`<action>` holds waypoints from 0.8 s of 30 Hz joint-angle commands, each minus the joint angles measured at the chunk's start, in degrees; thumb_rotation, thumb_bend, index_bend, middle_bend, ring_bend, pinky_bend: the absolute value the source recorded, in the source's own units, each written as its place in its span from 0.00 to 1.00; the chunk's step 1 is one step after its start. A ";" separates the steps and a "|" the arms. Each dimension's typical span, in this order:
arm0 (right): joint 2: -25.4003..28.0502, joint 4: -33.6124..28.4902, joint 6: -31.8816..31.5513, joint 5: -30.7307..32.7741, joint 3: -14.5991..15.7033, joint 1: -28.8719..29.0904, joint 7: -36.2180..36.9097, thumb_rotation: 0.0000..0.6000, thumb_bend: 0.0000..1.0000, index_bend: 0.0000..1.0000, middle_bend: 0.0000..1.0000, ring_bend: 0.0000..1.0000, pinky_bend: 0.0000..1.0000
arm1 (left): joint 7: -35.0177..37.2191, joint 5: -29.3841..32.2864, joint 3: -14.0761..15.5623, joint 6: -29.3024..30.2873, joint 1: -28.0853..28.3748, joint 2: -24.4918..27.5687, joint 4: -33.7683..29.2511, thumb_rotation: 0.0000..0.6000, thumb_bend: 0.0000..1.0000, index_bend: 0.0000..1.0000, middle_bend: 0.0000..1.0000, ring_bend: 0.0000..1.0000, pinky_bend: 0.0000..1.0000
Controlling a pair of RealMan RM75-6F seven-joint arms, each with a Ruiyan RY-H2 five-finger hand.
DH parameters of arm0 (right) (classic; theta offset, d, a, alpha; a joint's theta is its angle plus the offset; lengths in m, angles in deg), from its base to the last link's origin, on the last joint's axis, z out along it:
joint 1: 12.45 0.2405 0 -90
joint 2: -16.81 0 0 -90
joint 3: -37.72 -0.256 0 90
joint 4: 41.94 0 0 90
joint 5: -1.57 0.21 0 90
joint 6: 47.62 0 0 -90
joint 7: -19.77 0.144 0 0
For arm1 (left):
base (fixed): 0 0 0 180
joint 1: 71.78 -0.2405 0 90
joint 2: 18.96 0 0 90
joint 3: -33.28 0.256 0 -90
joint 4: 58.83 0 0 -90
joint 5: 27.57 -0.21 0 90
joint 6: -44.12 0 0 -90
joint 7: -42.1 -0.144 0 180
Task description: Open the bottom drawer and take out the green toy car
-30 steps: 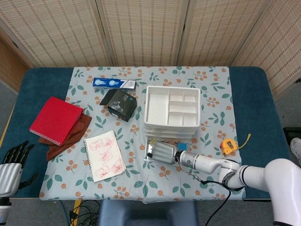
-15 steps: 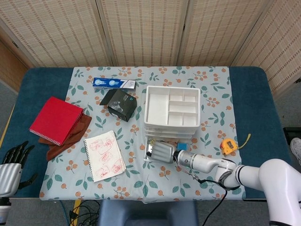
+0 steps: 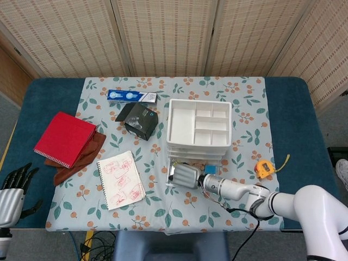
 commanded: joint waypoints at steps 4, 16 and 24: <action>-0.80 0.98 -1.07 -0.26 0.08 -0.19 0.12 1.00 0.40 0.38 0.86 1.00 1.00 | 0.37 -0.09 -0.08 -0.05 0.11 -0.06 0.31 1.00 0.23 0.12 0.05 0.07 0.09; 3.65 -4.02 -8.19 -0.99 -1.03 -1.93 0.73 1.00 0.44 0.47 0.87 1.00 1.00 | 1.21 -0.33 -0.14 -0.32 0.40 -0.11 0.49 1.00 0.23 0.12 0.05 0.07 0.09; 10.77 -13.07 -13.97 -2.84 -0.15 -5.03 -1.12 1.00 0.44 0.47 0.87 1.00 1.00 | 0.46 -0.95 -0.11 -0.37 0.75 -0.15 -0.17 1.00 0.23 0.12 0.05 0.07 0.09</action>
